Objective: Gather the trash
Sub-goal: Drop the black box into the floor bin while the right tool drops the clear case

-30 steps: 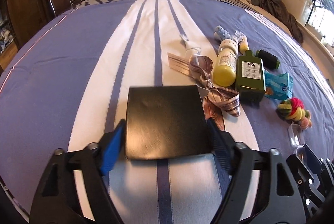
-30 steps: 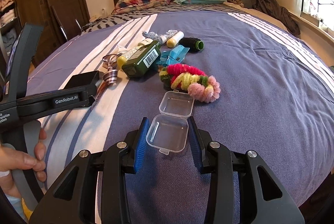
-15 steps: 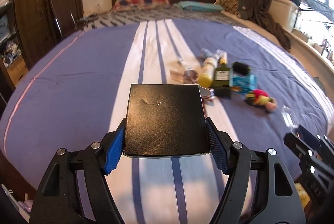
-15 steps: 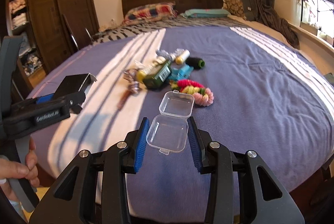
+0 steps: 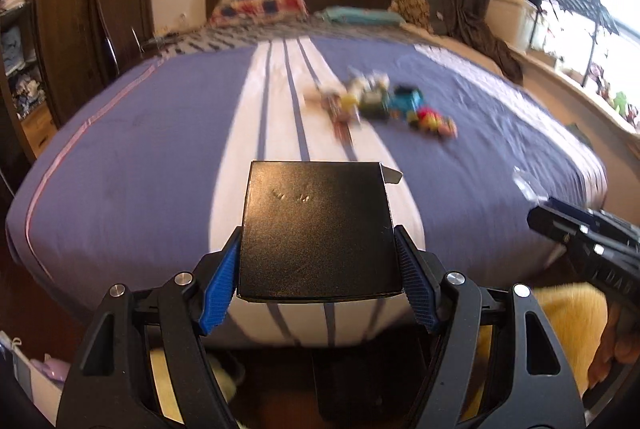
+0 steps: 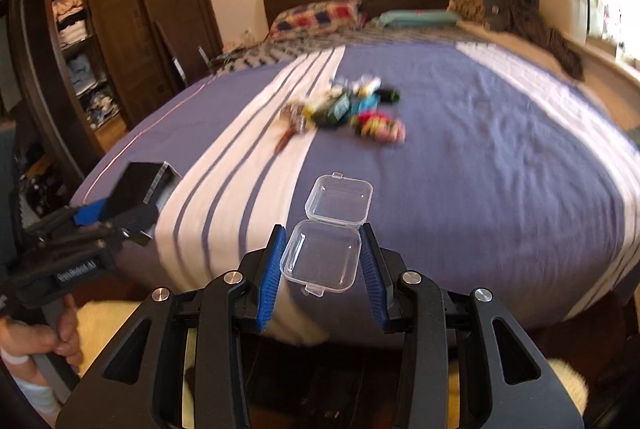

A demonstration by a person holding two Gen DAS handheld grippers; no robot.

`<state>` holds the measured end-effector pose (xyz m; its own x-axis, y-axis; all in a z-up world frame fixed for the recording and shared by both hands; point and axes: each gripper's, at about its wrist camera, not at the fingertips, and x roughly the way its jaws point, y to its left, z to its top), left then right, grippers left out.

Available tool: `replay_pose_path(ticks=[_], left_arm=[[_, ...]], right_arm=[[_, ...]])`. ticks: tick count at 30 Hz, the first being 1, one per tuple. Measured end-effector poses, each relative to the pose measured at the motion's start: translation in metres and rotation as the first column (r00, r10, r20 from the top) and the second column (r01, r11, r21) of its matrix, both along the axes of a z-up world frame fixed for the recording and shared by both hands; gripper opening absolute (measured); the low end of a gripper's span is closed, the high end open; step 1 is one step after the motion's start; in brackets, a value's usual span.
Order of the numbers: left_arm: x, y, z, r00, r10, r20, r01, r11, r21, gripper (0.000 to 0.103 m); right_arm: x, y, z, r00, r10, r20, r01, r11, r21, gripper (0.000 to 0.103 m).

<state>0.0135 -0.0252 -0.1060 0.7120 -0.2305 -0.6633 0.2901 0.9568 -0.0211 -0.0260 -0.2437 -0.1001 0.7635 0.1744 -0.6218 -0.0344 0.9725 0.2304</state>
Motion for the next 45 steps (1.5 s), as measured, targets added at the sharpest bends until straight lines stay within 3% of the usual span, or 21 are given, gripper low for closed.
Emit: replay_pose_path(ticks=[7, 15, 19, 23, 30, 32, 34, 36, 39, 45], left_arm=[[-0.022, -0.007, -0.066, 0.983, -0.053, -0.175, 0.064, 0.996, 0.055, 0.069], [-0.018, -0.024, -0.145, 0.912, -0.103, -0.398, 0.143, 0.987, 0.072, 0.069], [-0.010, -0.031, -0.178, 0.885, -0.116, -0.452, 0.179, 0.979, 0.101, 0.069], [-0.001, -0.031, -0.208, 0.853, -0.106, -0.511, 0.172, 0.981, 0.085, 0.069], [-0.001, -0.030, -0.225, 0.828, -0.122, -0.547, 0.178, 0.983, 0.050, 0.069], [-0.004, -0.028, -0.226, 0.822, -0.127, -0.555, 0.179, 0.983, 0.040, 0.073], [-0.004, -0.026, -0.225, 0.824, -0.123, -0.553, 0.176, 0.983, 0.043, 0.081], [-0.003, -0.025, -0.221, 0.832, -0.120, -0.541, 0.176, 0.983, 0.053, 0.086], [-0.005, -0.026, -0.209, 0.848, -0.124, -0.515, 0.184, 0.981, 0.068, 0.087], [-0.005, -0.017, -0.156, 0.907, -0.119, -0.405, 0.160, 0.985, 0.070, 0.087]], right_arm=[[-0.015, 0.019, -0.058, 0.978, 0.111, -0.178, -0.109, 0.994, 0.024, 0.038], [-0.002, 0.035, -0.130, 0.919, 0.148, -0.366, -0.127, 0.989, 0.081, 0.038], [0.004, 0.036, -0.159, 0.886, 0.149, -0.438, -0.112, 0.988, 0.111, 0.038], [0.012, 0.038, -0.182, 0.859, 0.138, -0.493, -0.099, 0.990, 0.105, 0.039], [0.022, 0.041, -0.198, 0.831, 0.154, -0.534, -0.097, 0.986, 0.132, 0.040], [0.026, 0.039, -0.199, 0.833, 0.154, -0.532, -0.095, 0.986, 0.138, 0.048], [0.029, 0.037, -0.195, 0.836, 0.149, -0.528, -0.089, 0.987, 0.137, 0.059], [0.035, 0.037, -0.194, 0.841, 0.140, -0.522, -0.084, 0.988, 0.130, 0.060], [0.032, 0.034, -0.185, 0.855, 0.125, -0.503, -0.071, 0.990, 0.125, 0.060], [0.025, 0.016, -0.128, 0.926, 0.062, -0.372, -0.042, 0.997, 0.062, 0.078]])
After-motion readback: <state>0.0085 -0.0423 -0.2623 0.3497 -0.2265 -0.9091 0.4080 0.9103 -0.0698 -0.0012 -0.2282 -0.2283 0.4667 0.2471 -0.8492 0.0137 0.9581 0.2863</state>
